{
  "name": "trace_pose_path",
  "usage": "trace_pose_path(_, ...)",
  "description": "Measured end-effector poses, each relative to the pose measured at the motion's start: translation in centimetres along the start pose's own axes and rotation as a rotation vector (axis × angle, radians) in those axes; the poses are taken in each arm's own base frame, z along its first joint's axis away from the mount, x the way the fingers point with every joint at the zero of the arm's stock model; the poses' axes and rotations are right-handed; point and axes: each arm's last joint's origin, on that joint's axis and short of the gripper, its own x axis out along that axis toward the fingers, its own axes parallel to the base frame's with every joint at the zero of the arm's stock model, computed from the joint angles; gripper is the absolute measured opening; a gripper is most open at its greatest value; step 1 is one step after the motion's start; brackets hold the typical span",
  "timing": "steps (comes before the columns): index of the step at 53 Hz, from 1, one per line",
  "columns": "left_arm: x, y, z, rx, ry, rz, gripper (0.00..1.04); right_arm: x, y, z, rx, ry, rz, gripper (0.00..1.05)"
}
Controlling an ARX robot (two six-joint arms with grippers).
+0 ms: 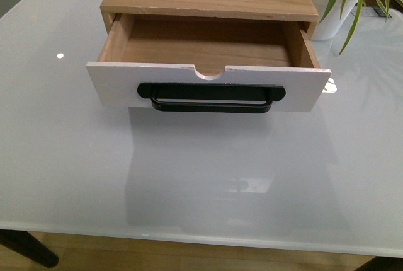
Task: Close drawer sideways
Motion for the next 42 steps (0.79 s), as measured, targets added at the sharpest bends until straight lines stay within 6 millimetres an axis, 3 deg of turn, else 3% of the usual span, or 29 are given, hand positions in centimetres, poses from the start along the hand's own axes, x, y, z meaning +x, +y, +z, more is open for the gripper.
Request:
trace_pose_path(39, 0.0, 0.0, 0.0, 0.0, 0.0, 0.0, 0.96, 0.02, -0.01, -0.04, 0.0, 0.013, -0.014, 0.96)
trace_pose_path(42, 0.06, 0.08, -0.25, 0.007, 0.194, -0.187, 0.96, 0.39, 0.0, -0.37, -0.036, 0.17, -0.125, 0.96)
